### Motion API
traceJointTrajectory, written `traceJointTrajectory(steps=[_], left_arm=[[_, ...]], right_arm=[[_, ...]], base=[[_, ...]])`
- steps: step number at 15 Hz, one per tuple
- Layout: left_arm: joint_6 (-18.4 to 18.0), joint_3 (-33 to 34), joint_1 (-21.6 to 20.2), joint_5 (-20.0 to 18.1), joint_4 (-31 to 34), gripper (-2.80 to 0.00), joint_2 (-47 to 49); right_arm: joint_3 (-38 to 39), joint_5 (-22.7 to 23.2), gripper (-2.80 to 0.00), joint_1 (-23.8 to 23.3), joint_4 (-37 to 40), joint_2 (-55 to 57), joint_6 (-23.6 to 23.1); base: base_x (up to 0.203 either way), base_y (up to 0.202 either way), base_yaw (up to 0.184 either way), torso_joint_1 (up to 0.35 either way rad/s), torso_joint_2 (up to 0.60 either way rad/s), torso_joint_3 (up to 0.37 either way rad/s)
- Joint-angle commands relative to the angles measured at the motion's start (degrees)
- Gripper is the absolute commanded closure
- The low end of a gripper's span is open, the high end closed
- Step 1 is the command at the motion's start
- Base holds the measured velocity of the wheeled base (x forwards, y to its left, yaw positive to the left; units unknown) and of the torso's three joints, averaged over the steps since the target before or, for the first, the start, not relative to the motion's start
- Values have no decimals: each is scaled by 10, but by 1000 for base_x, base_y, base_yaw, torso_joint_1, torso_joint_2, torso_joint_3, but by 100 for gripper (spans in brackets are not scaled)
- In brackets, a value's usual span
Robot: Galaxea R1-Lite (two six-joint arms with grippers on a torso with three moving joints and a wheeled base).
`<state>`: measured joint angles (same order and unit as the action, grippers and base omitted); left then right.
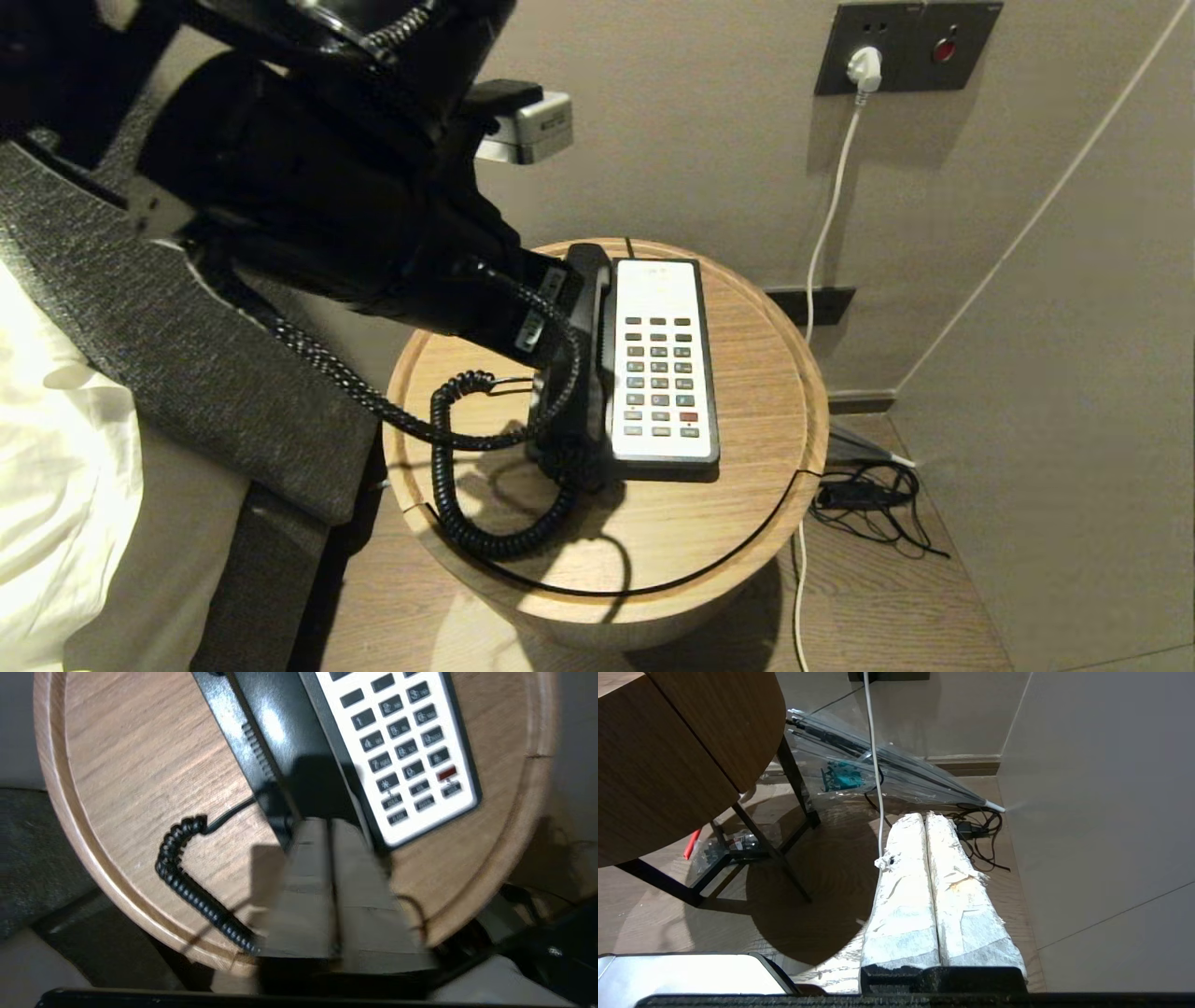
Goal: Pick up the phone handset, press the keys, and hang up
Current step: Pick up the desk phone handset
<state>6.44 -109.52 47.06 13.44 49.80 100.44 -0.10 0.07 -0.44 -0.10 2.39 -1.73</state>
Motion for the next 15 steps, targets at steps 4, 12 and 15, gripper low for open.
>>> traceJointTrajectory(steps=[4, 12, 15], left_arm=[[25, -8, 8, 53, -12, -280, 30], [105, -10, 23, 143, -38, -280, 67], [150, -9, 25, 147, -44, -280, 75]], right_arm=[[0, 0, 0, 0, 0, 0, 0], [0, 0, 0, 0, 0, 0, 0], [0, 0, 0, 0, 0, 0, 0]], base=[[0, 0, 0, 0, 0, 0], [0, 0, 0, 0, 0, 0], [0, 0, 0, 0, 0, 0]])
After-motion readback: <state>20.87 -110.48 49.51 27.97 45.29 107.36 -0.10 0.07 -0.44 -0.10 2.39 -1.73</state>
